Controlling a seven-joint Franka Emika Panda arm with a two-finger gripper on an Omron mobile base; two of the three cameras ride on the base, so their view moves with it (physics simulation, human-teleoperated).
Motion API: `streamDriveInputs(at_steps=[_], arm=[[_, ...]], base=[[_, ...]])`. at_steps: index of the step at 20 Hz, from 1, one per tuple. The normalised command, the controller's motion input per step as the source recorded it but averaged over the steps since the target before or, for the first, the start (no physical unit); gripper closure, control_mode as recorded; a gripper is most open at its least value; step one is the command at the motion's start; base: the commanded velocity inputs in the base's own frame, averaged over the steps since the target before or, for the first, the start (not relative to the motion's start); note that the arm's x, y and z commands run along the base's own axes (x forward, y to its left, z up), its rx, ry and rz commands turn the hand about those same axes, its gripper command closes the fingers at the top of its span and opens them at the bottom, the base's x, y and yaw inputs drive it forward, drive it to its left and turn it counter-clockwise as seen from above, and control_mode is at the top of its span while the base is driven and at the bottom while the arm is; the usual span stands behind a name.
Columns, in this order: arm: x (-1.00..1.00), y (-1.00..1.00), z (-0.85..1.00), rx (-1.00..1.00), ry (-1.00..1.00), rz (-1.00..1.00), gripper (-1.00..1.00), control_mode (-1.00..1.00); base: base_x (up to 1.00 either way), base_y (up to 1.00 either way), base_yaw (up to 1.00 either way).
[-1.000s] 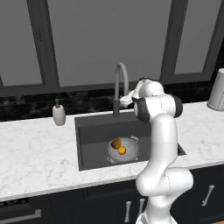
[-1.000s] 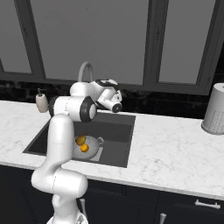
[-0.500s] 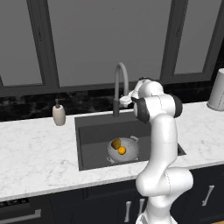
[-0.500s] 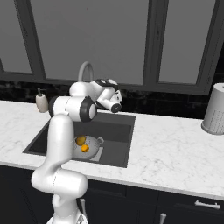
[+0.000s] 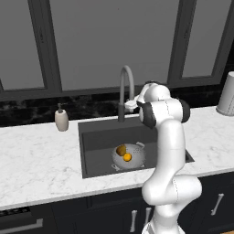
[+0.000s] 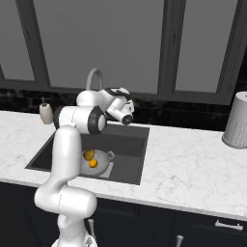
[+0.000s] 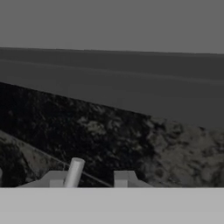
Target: Put the colander in the sink, put the tangerine, pear in the colander, and turn on the sink faucet and pour water over the colander.
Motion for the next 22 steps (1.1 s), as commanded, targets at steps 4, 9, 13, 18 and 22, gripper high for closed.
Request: streamDriveInputs(at_steps=[4,9,13,18,22], arm=[[0.16,-0.15,-0.20,0.03,0.01,-0.04,1.00,-1.00],[0.17,-0.34,-0.12,0.02,0.05,-0.07,1.00,-1.00],[0.16,-0.47,-0.07,0.03,0.11,-0.10,1.00,-1.00],[0.07,-0.55,-0.11,0.06,0.08,-0.07,1.00,-1.00],[0.03,-0.59,-0.16,0.07,0.06,-0.05,1.00,-1.00]], base=[[0.00,0.00,0.00],[0.00,0.00,0.00],[0.00,0.00,0.00],[0.00,0.00,0.00],[0.00,0.00,0.00]])
